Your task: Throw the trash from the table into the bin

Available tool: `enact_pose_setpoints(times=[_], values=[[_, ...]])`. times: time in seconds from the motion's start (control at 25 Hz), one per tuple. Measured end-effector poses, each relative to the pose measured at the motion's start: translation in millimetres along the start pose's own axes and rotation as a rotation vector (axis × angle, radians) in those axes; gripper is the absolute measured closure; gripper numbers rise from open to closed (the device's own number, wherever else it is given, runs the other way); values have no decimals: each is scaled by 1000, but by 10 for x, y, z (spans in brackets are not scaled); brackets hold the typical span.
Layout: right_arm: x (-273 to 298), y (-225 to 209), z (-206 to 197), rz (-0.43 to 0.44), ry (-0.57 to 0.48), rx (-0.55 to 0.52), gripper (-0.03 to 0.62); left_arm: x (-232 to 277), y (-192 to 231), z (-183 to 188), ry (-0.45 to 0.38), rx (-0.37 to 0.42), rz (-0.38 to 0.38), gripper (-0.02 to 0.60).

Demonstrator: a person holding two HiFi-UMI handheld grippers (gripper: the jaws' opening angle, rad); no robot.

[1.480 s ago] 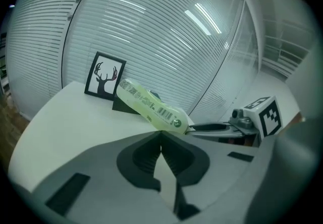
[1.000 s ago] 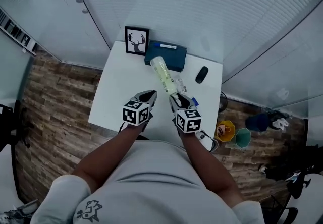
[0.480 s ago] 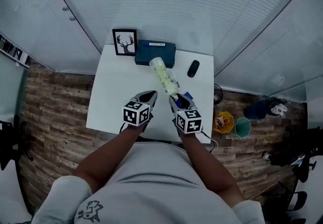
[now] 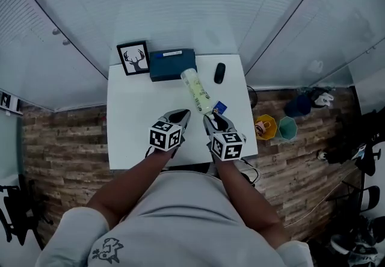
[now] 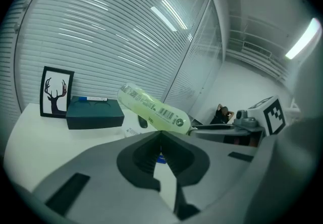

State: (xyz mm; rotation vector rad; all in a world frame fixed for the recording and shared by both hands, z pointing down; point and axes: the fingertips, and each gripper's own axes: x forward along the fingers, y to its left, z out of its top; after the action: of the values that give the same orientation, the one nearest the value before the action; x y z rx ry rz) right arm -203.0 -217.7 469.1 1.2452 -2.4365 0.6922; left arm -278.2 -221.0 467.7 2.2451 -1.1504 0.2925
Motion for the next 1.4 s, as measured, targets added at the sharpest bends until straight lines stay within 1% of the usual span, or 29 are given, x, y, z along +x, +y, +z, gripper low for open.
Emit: enact_pose_setpoints(times=[0.2, 0.32, 0.6, 0.76, 1.0, 1.12, 1.28, 1.4], values=[[-185, 101, -104, -104, -41, 51, 450, -59, -95, -86, 51, 58, -101, 575], [-341, 87, -159, -172, -68, 80, 450, -41, -228, -113, 72, 93, -168, 575], [-913, -67, -370, -344, -126, 157, 450, 90, -803, -260, 130, 179, -335, 575], [-1336, -199, -534, -442, -147, 188, 450, 180, -1250, -413, 170, 219, -432, 575], [-2094, -467, -798, -584, -198, 260, 450, 296, -2038, -709, 228, 294, -566, 575], [-2463, -607, -970, -629, -215, 288, 450, 361, -2432, -852, 242, 319, -606, 575], [-3019, -759, -1269, -684, -231, 336, 450, 365, -3014, -1143, 280, 352, -658, 575], [-3350, -902, -1432, -704, -245, 359, 450, 401, -3363, -1318, 298, 364, -674, 575]])
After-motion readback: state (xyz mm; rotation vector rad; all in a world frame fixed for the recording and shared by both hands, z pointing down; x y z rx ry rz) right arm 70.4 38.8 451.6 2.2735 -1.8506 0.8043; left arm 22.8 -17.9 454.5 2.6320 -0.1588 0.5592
